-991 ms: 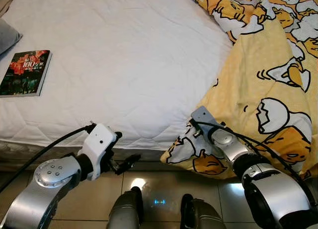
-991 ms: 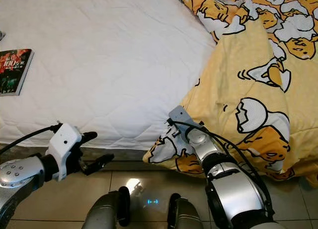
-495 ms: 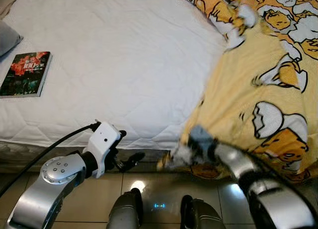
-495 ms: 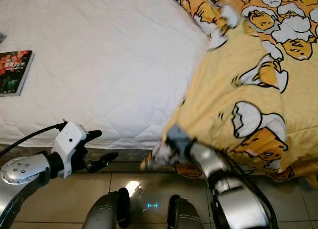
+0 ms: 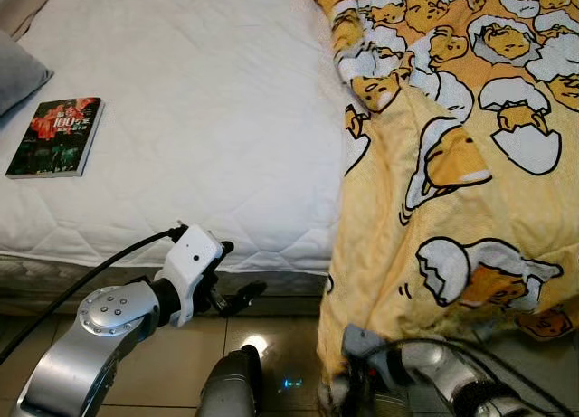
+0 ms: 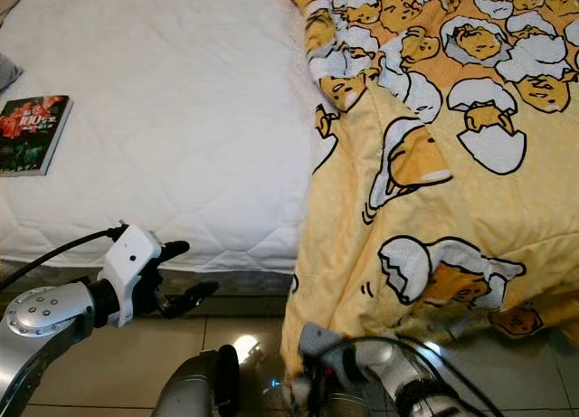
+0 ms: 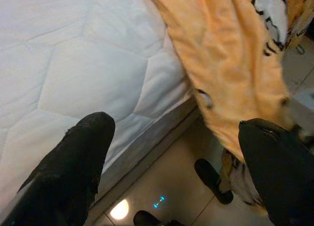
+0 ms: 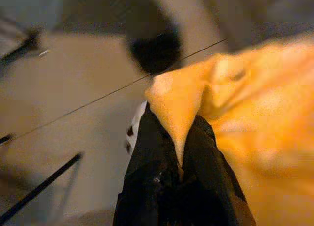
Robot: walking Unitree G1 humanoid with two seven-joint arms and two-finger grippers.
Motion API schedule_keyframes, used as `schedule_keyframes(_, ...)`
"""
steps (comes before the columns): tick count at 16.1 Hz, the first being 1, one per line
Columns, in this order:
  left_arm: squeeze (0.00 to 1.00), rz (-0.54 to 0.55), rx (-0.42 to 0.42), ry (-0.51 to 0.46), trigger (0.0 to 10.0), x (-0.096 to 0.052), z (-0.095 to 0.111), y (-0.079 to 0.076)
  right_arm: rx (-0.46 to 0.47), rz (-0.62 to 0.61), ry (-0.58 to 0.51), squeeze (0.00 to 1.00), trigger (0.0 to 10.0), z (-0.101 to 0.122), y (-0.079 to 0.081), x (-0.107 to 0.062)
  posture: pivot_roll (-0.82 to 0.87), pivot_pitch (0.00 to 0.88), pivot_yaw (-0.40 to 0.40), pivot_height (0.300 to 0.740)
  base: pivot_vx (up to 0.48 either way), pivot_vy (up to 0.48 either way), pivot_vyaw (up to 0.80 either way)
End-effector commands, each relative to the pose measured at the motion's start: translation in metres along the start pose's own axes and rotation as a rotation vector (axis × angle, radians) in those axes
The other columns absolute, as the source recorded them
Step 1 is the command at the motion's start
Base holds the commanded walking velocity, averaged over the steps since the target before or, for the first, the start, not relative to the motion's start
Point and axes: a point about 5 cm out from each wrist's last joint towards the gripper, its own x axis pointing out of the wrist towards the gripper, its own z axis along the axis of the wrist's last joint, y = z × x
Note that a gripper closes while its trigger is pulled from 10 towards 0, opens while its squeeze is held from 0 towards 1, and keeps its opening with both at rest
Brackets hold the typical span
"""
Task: Clean up the room
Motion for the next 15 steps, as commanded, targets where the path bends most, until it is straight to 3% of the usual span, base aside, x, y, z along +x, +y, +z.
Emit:
schedule_keyframes(1, 0.0, -0.017, 0.003, 0.011, 10.0, -0.001, -0.003, -0.002, 0.039, -0.077, -0.067, 1.0, 10.0, 0.01, -0.009, -0.001, 0.25, 0.199, 0.044, 0.74, 0.0, 0.0, 0.0)
schedule_keyframes(7, 0.0, -0.022, 0.005, 0.016, 10.0, -0.003, -0.003, -0.003, 0.0, -0.12, -0.3, 1.0, 10.0, 0.063, -0.038, -0.014, 0.26, 0.2, 0.036, 0.74, 0.0, 0.0, 0.0)
schedule_keyframes(8, 0.0, -0.024, 0.005, 0.018, 10.0, -0.003, -0.004, -0.004, -0.006, -0.078, -0.327, 1.0, 10.0, 0.071, -0.04, -0.015, 0.27, 0.202, 0.035, 0.74, 0.0, 0.0, 0.0)
schedule_keyframes(10, 0.0, -0.027, 0.004, 0.02, 10.0, -0.005, -0.004, -0.006, -0.061, -0.046, -0.3, 1.0, 10.0, 0.076, -0.04, -0.015, 0.27, 0.2, 0.035, 0.74, 0.0, 0.0, 0.0)
schedule_keyframes(14, 0.0, -0.037, 0.008, 0.022, 10.0, -0.004, -0.003, -0.008, -0.03, -0.539, -0.256, 1.0, 10.0, 0.101, -0.08, -0.026, 0.27, 0.203, 0.044, 0.74, 0.0, 0.0, 0.0)
schedule_keyframes(15, 0.0, -0.038, 0.009, 0.024, 10.0, -0.005, -0.004, -0.008, -0.033, -0.597, -0.24, 1.0, 10.0, 0.104, -0.085, -0.028, 0.28, 0.206, 0.048, 0.74, 0.0, 0.0, 0.0)
